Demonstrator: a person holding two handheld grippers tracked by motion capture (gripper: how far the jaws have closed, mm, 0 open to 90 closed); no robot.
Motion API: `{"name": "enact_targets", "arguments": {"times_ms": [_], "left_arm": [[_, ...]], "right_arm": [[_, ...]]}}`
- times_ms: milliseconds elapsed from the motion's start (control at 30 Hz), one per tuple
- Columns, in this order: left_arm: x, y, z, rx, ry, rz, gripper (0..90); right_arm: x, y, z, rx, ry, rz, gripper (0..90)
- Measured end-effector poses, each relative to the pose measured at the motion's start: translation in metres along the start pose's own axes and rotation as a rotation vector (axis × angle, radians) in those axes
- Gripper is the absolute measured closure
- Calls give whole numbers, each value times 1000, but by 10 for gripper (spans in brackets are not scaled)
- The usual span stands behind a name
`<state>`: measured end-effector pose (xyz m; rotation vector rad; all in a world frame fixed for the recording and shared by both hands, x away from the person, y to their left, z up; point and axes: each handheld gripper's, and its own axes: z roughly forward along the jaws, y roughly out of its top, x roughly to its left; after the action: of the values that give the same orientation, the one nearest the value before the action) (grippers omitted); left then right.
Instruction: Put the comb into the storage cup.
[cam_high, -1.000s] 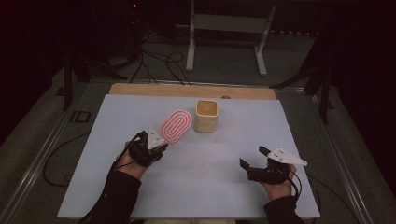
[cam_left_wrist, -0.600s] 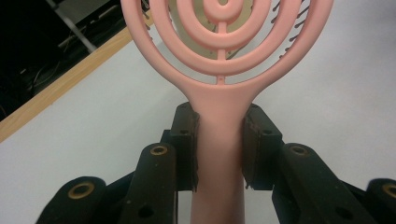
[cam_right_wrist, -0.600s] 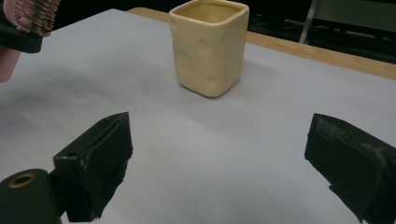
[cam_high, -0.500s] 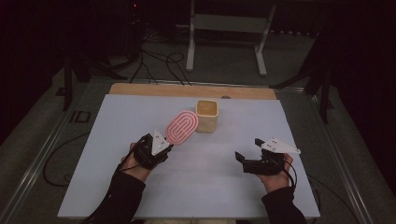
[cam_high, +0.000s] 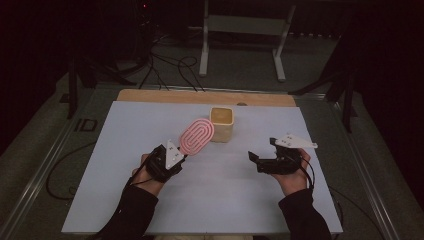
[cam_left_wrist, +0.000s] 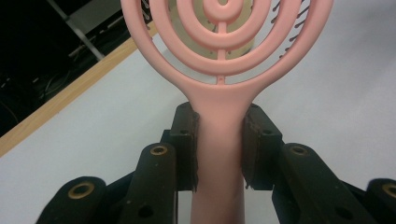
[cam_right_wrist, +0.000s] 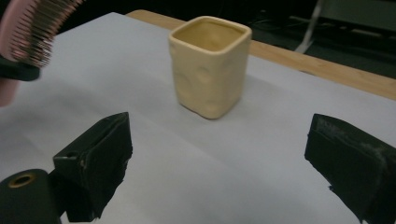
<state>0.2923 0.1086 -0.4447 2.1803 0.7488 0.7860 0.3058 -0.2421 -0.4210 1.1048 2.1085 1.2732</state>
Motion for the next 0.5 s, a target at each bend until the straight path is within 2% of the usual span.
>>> {"name": "enact_targets", "arguments": {"times_ms": [100,233,267,500], "left_arm": [[-1,0,1,2,6,3,703],[-1,0,3,5,6,-5,703],[-2,-1,5,2,6,-17,703],[-1,-1,6,3,6,-19,703]], "right_arm": [[2,5,2,3,3,-1,74],[7,16,4,1,9,-27,74],[8,21,6,-1,13,-35,74],[11,31,12,-3,38,-36,74]]}}
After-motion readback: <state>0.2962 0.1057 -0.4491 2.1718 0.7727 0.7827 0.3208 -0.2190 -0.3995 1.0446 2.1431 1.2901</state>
